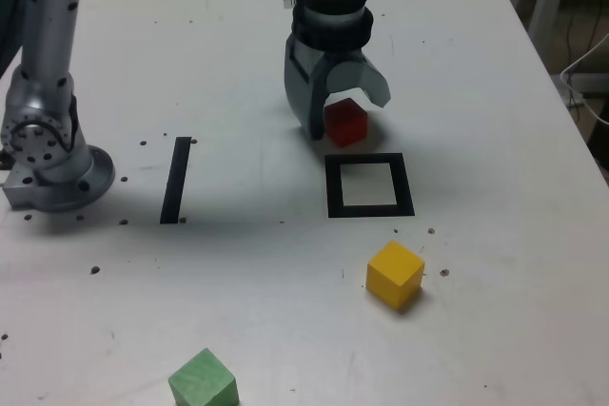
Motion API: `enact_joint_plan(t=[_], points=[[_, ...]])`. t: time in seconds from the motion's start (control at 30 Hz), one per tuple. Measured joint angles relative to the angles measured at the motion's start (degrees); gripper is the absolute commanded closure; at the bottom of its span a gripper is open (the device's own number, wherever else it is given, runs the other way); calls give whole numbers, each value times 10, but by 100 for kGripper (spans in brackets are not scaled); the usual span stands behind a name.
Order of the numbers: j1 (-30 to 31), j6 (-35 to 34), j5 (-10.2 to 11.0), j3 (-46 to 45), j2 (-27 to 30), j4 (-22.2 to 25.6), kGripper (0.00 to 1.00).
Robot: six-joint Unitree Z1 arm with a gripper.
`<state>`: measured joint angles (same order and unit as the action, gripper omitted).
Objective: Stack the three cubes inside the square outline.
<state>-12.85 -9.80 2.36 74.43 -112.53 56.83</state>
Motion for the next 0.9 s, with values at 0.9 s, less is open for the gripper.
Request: enact_joint_plan(t=[0.9], points=[[2, -4, -19, -5, -13, -5, 58]])
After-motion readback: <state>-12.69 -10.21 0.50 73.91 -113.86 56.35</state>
